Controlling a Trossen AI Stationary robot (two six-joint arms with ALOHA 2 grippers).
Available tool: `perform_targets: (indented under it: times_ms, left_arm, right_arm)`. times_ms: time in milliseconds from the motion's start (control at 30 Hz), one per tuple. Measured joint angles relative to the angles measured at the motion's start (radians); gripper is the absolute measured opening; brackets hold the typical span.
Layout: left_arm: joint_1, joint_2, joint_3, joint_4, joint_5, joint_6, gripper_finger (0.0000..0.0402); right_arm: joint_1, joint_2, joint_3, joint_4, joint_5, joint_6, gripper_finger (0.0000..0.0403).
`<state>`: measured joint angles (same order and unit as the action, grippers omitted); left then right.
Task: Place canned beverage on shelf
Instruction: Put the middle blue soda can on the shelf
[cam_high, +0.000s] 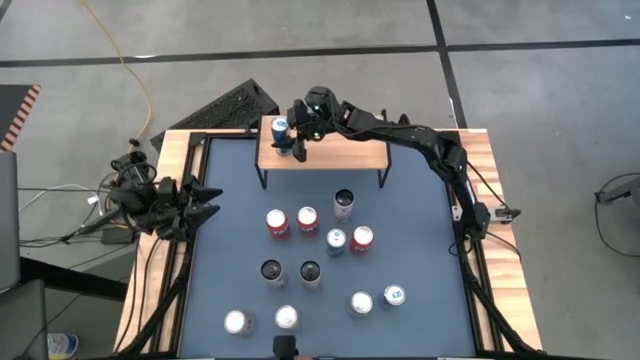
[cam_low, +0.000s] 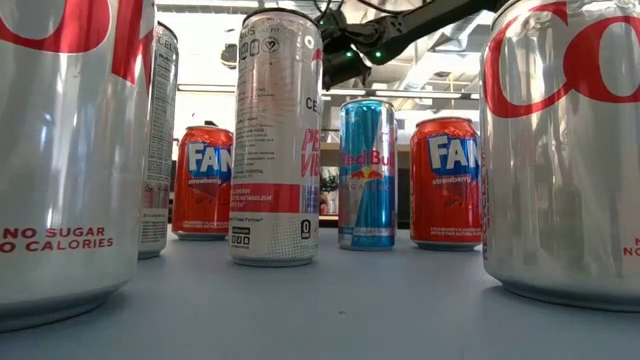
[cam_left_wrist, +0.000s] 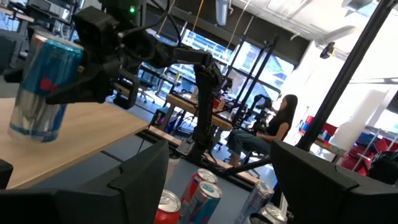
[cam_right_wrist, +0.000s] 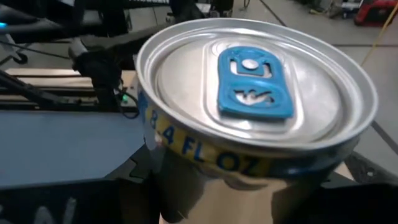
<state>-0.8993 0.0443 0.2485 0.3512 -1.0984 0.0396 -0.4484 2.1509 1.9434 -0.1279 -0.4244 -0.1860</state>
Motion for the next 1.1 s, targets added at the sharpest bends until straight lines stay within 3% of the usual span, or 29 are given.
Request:
perform_targets:
  times_ms: [900,1100]
  left_arm:
    - [0.0,0.0,0.0,-0.005,-0.008,0.005,0.0272]
    - [0.0,0.0,0.0,-0.005,-0.008,0.009,0.0272]
  right_arm:
    - [0.003,-0.002,-0.062,0.064,0.005,-0.025,0.0215]
    - [0.003,-0.002,-0.062,0.057,0.007,-0.025,0.0245]
